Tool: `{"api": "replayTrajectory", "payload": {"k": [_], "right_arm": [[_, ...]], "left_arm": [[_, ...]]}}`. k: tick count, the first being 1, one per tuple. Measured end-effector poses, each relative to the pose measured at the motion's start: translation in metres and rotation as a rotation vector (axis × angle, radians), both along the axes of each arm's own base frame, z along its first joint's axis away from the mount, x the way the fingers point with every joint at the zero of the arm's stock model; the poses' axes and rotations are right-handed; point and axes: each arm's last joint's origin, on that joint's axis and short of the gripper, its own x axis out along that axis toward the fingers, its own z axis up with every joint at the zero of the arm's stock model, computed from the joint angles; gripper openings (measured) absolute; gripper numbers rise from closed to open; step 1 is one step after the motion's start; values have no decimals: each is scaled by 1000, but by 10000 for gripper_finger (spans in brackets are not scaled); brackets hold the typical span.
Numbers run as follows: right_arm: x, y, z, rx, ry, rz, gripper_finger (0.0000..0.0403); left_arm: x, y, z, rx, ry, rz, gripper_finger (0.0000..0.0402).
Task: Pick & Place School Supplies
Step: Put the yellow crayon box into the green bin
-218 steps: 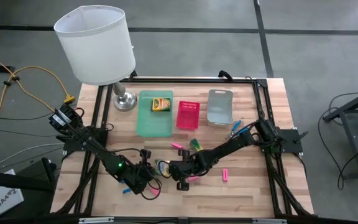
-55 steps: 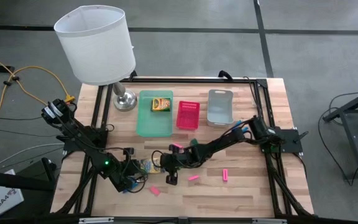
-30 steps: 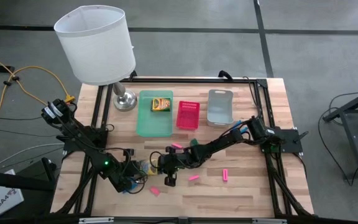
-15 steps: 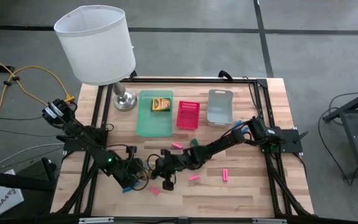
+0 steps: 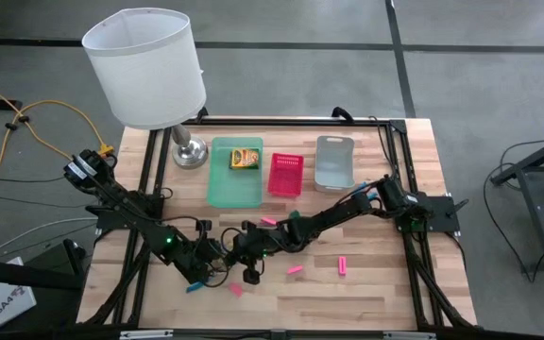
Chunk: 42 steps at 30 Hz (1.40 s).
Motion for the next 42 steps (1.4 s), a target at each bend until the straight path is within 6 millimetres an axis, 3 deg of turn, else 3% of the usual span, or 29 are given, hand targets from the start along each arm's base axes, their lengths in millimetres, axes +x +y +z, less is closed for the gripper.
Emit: {"api": "replayTrajectory", "payload": {"k": [12, 21, 26, 34, 42], "right_arm": [[2, -11, 0, 15, 4, -31, 3], [3, -21, -10, -11, 64, -71, 3], [8, -29, 1, 0, 32, -76, 3], [5, -30, -3, 29, 96, -92, 3], [0, -28, -8, 181, 202, -103, 3]], "left_arm": [[-3, 3, 2, 40, 13, 10, 1], [-17, 8, 30, 35, -81, 21, 1], [-22, 9, 37, 23, -96, 7, 1], [-30, 13, 37, 30, -59, 38, 1], [-34, 16, 34, -7, 9, 75, 1]]}}
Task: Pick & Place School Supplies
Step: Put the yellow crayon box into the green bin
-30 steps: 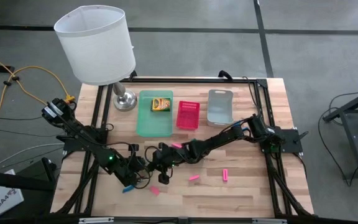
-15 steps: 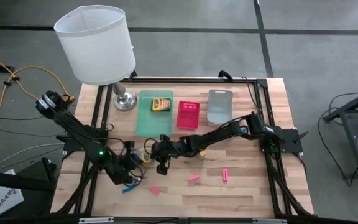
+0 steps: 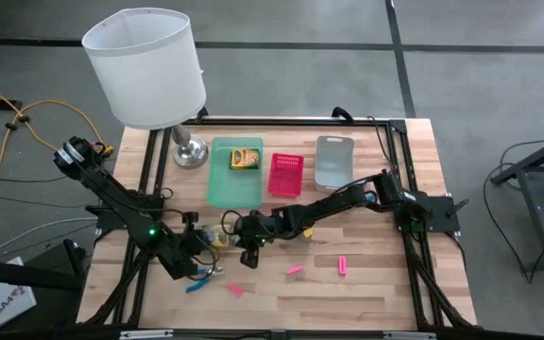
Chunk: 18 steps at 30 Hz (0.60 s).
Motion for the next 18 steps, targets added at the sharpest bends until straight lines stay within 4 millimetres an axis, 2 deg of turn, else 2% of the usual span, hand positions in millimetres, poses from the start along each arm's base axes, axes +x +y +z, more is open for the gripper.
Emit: {"api": "replayTrajectory", "payload": {"k": [4, 8, 18], "right_arm": [[0, 1, 0, 48, 14, -14, 13], [0, 0, 0, 118, 31, -59, 41], [1, -9, 0, 359, 92, -284, 110]], "left_arm": [[0, 0, 0, -6, 6, -2, 1], [0, 0, 0, 4, 9, -15, 1], [0, 0, -1, 55, 21, -79, 1]]}}
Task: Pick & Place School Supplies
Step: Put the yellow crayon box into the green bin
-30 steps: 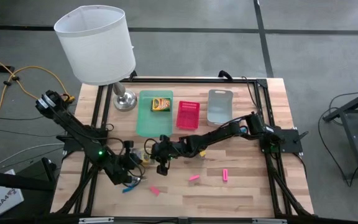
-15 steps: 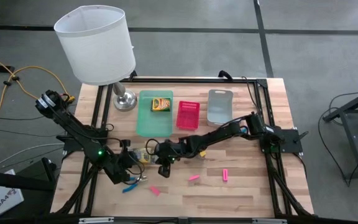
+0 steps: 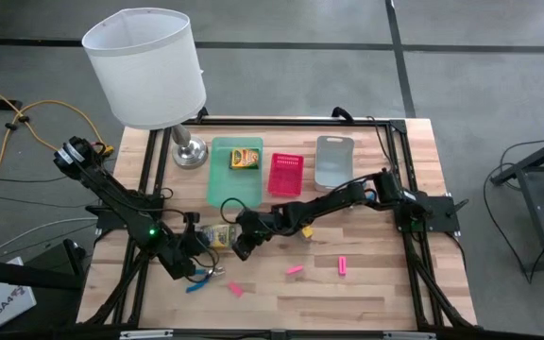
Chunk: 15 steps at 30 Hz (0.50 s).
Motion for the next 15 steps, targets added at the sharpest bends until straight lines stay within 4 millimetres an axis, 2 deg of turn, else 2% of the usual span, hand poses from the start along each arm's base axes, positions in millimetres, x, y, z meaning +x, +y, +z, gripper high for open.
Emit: {"api": "replayTrajectory", "payload": {"k": [3, 15], "right_arm": [[0, 0, 0, 48, 13, -34, 118], [5, 3, -26, 213, 74, -84, 123]], "left_arm": [[0, 0, 0, 0, 0, -3, 1], [-5, -5, 0, 16, 0, -46, 1]]}}
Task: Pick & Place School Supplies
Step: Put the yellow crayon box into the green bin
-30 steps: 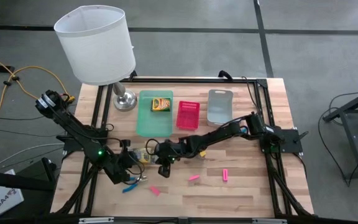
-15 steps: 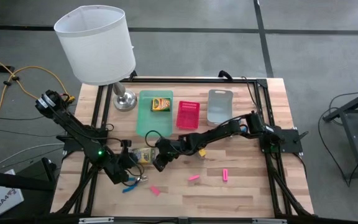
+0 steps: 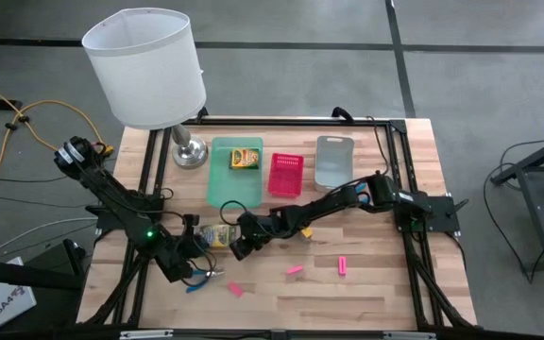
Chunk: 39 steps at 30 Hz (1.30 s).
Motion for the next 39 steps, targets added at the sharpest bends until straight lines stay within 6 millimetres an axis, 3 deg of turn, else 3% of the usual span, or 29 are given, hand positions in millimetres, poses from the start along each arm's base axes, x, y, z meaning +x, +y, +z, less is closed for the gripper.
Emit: {"api": "replayTrajectory", "payload": {"k": [8, 15, 28, 39], "right_arm": [[4, -9, 2, -13, -38, -39, 122], [4, -10, 1, -31, -35, -34, 122], [3, -11, 0, -46, -29, -38, 122], [3, -11, 0, -47, -26, -52, 122]], "left_arm": [[-2, 0, -1, 11, 9, -4, 1], [-19, 3, -5, 59, 103, 55, 1], [-30, -3, -7, -12, 133, 97, 1], [-32, 0, -26, -20, 158, 95, 1]]}}
